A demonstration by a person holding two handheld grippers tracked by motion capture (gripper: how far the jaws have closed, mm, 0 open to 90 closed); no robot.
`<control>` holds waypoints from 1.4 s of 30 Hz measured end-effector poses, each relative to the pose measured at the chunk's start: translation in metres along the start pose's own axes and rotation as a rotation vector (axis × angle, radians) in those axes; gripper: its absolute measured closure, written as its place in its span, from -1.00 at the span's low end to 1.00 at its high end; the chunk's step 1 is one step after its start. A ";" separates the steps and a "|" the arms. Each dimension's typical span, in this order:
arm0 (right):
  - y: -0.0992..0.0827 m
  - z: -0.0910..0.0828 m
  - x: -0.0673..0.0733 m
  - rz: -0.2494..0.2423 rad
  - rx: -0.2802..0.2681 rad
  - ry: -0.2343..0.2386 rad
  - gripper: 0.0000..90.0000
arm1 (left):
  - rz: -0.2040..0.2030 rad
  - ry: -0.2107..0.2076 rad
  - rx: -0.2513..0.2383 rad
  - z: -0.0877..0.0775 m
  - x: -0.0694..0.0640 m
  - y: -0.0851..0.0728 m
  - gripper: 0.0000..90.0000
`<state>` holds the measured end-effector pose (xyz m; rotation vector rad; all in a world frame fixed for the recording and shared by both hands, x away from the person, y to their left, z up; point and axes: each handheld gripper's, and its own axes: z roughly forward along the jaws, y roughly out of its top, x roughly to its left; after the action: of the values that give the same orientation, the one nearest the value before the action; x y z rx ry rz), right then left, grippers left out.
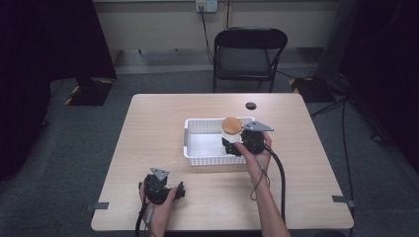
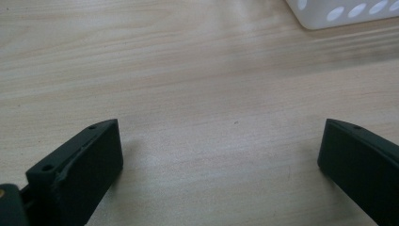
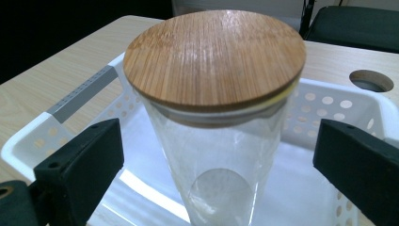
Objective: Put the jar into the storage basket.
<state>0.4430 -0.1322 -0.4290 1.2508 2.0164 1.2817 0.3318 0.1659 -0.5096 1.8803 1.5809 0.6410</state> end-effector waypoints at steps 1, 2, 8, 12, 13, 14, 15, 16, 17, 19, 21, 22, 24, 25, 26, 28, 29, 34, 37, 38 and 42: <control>-0.001 -0.002 0.000 0.002 -0.001 0.001 -0.97 | 0.000 0.000 0.000 0.000 0.000 0.000 -1.00; -0.002 -0.003 -0.001 0.002 -0.004 -0.002 -0.97 | 0.000 0.000 0.000 0.000 0.000 0.000 -1.00; -0.004 -0.011 0.000 0.000 -0.006 0.002 -0.97 | 0.000 0.000 0.000 0.000 0.000 0.000 -1.00; -0.003 -0.018 0.006 -0.020 -0.010 -0.009 -0.97 | 0.000 0.000 0.000 0.000 0.000 0.000 -1.00; -0.003 -0.019 0.007 -0.020 -0.014 -0.012 -0.97 | 0.000 0.000 0.000 0.000 0.000 0.000 -1.00; -0.003 -0.021 0.008 -0.017 -0.021 -0.016 -0.97 | 0.000 0.000 0.000 0.000 0.000 0.000 -1.00; -0.003 -0.023 0.008 -0.013 -0.024 -0.015 -0.97 | 0.000 0.000 0.000 0.000 0.000 0.000 -1.00; -0.004 -0.025 0.009 -0.010 -0.026 -0.014 -0.97 | 0.000 0.000 0.000 0.000 0.000 0.000 -1.00; -0.004 -0.026 0.010 -0.011 -0.027 -0.016 -0.97 | 0.000 0.000 0.000 0.000 0.000 0.000 -1.00; -0.004 -0.029 0.011 -0.009 -0.032 -0.017 -0.97 | 0.000 0.000 0.000 0.000 0.000 0.000 -1.00; -0.005 -0.032 0.012 -0.006 -0.037 -0.020 -0.98 | 0.000 0.000 0.000 0.000 0.000 0.000 -1.00; -0.006 -0.034 0.012 -0.003 -0.039 -0.022 -0.99 | 0.000 0.000 0.000 0.000 0.000 0.000 -1.00; -0.007 -0.037 0.012 0.001 -0.038 -0.013 -0.99 | 0.000 0.000 0.000 0.000 0.000 0.000 -1.00; -0.007 -0.038 0.012 0.005 -0.036 -0.005 -0.99 | 0.000 0.000 0.000 0.000 0.000 0.000 -1.00; -0.007 -0.039 0.013 0.009 -0.032 0.000 -0.99 | 0.000 0.000 0.000 0.000 0.000 0.000 -1.00; -0.007 -0.043 0.015 0.009 -0.031 -0.011 -0.98 | 0.000 0.000 0.000 0.000 0.000 0.000 -1.00; -0.008 -0.045 0.015 0.008 -0.036 -0.012 -0.98 | 0.000 0.000 0.000 0.000 0.000 0.000 -1.00; -0.011 -0.056 0.016 0.012 -0.051 -0.035 -0.98 | 0.000 0.000 0.000 0.000 0.000 0.000 -1.00; -0.014 -0.062 0.015 0.016 -0.060 -0.043 -0.98 | 0.000 0.000 0.000 0.000 0.000 0.000 -1.00; -0.015 -0.063 0.015 0.018 -0.061 -0.045 -0.98 | 0.000 0.000 0.000 0.000 0.000 0.000 -1.00; -0.021 -0.068 0.014 0.020 -0.063 -0.052 -0.98 | 0.000 0.000 0.000 0.000 0.000 0.000 -1.00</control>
<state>0.3758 -0.1558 -0.4136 1.2653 1.9170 1.2990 0.3317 0.1659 -0.5096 1.8800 1.5811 0.6413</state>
